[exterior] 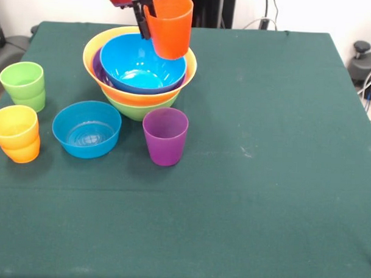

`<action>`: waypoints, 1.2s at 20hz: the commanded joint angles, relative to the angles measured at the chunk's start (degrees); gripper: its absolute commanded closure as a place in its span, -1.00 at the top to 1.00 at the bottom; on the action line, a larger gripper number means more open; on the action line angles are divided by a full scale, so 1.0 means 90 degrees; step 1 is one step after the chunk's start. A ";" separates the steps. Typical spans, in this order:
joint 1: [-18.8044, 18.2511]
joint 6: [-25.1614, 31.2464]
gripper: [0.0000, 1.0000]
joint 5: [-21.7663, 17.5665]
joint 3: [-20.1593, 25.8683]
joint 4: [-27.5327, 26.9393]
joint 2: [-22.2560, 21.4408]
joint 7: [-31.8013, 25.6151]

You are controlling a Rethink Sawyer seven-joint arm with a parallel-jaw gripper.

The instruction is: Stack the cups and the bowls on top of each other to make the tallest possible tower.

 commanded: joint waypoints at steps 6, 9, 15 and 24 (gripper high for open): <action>0.0032 0.0760 -1.00 -0.0543 -0.0107 -0.0633 0.0526 -0.2412; 0.0010 0.0776 -1.00 -0.0527 -0.0101 -0.0624 0.0493 -0.2450; -0.0016 0.0776 -1.00 -0.0539 -0.0116 -0.0685 0.0529 -0.2561; -0.0003 0.0786 -1.00 -0.0641 -0.0153 -0.0934 0.0682 -0.2850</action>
